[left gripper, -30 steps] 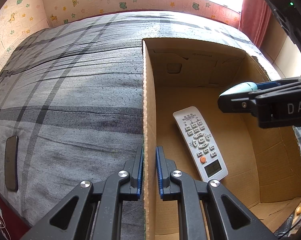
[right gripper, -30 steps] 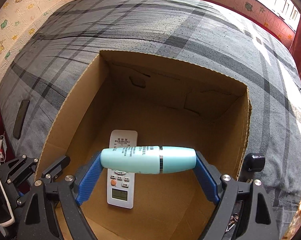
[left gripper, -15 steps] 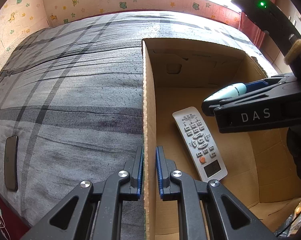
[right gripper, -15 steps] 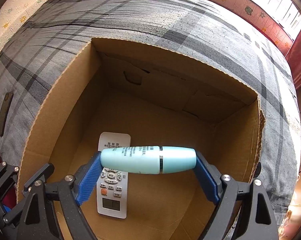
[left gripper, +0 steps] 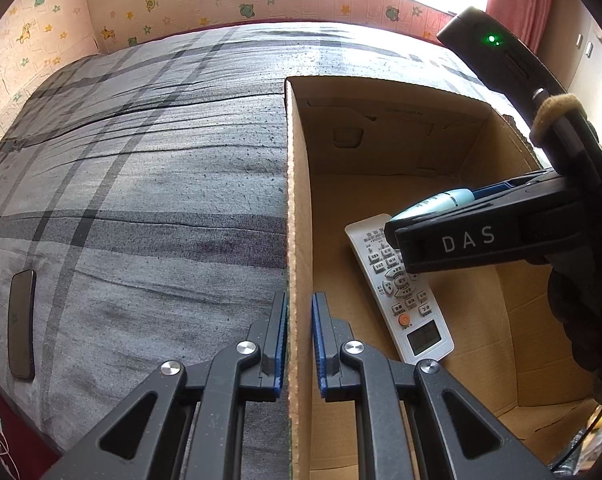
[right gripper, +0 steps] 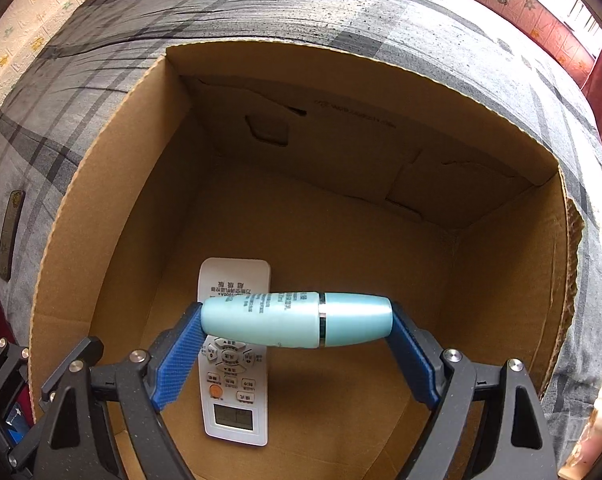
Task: Organize rigid objects
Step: 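Lower the bottle into the box and open the right gripper, then move the right gripper back to the white charger beside the keys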
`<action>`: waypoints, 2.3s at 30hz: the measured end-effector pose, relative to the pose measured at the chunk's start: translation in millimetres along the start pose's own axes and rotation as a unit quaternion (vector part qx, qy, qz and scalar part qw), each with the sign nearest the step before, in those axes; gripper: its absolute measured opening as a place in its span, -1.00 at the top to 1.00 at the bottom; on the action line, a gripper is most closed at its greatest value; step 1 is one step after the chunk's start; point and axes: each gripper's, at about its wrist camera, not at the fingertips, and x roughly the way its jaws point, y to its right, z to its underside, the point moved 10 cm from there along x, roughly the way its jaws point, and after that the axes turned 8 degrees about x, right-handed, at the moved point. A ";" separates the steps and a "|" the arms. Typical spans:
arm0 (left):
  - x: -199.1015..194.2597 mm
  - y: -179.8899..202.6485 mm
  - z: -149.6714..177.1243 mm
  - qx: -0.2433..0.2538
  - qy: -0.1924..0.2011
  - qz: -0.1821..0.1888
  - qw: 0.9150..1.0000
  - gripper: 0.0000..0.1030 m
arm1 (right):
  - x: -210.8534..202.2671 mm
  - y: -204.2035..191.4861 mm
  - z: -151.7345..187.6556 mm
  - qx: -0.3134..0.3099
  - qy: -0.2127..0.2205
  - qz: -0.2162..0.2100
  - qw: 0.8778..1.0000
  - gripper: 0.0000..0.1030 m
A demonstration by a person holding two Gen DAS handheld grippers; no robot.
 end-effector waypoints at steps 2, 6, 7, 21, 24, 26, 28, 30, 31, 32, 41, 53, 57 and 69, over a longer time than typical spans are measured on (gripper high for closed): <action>0.1 0.1 0.0 0.001 0.000 -0.001 1.000 0.75 | -1.2 0.0 -1.3 -0.005 0.003 -0.004 1.000 -0.76; 0.5 0.5 0.2 -0.001 0.000 0.000 1.000 0.75 | -9.6 -4.3 -2.4 -0.010 0.020 -0.011 1.000 -0.87; 0.4 0.4 0.2 0.000 0.000 -0.001 1.000 0.75 | -12.7 -5.3 -2.3 -0.008 0.023 -0.016 1.000 -0.90; 0.1 -1.1 0.6 -0.004 0.001 0.002 1.000 0.75 | -64.9 -7.7 2.1 -0.004 0.066 -0.015 0.998 -0.93; 0.3 -1.2 0.4 -0.004 0.000 0.000 1.000 0.75 | -75.5 -3.2 8.4 0.003 0.071 -0.017 0.997 -0.93; 0.4 -0.9 0.3 -0.003 0.000 -0.001 1.000 0.75 | -78.2 4.0 7.2 0.008 0.076 -0.018 0.997 -0.93; 0.3 -0.8 0.5 -0.004 0.000 -0.001 1.000 0.75 | -85.3 9.2 9.4 0.012 0.082 -0.018 0.996 -0.93; 0.4 -0.6 0.6 -0.004 0.000 -0.002 1.000 0.75 | -92.1 15.5 12.5 0.015 0.087 -0.016 0.996 -0.94; 0.3 -0.5 0.7 -0.003 0.001 -0.002 1.000 0.75 | -95.8 19.1 14.0 0.017 0.091 -0.016 0.996 -0.93; 0.3 -0.6 0.8 -0.002 0.001 -0.003 1.000 0.75 | -99.0 22.7 15.6 0.020 0.093 -0.016 0.995 -0.93; -0.9 1.3 0.5 0.002 0.000 -0.006 1.000 0.75 | -124.9 62.7 35.0 0.043 0.109 -0.010 0.993 -0.93; -0.6 0.6 -0.2 0.001 -0.002 -0.007 1.000 0.75 | -144.0 127.2 69.9 0.081 0.129 0.007 0.988 -0.93; -0.6 0.4 -0.1 0.002 -0.002 -0.007 1.000 0.75 | -138.4 149.4 84.7 0.094 0.133 0.021 0.986 -0.93; 0.1 0.5 0.1 0.002 -0.002 -0.009 1.000 0.75 | -92.7 186.1 130.0 0.133 0.122 0.013 0.984 -0.93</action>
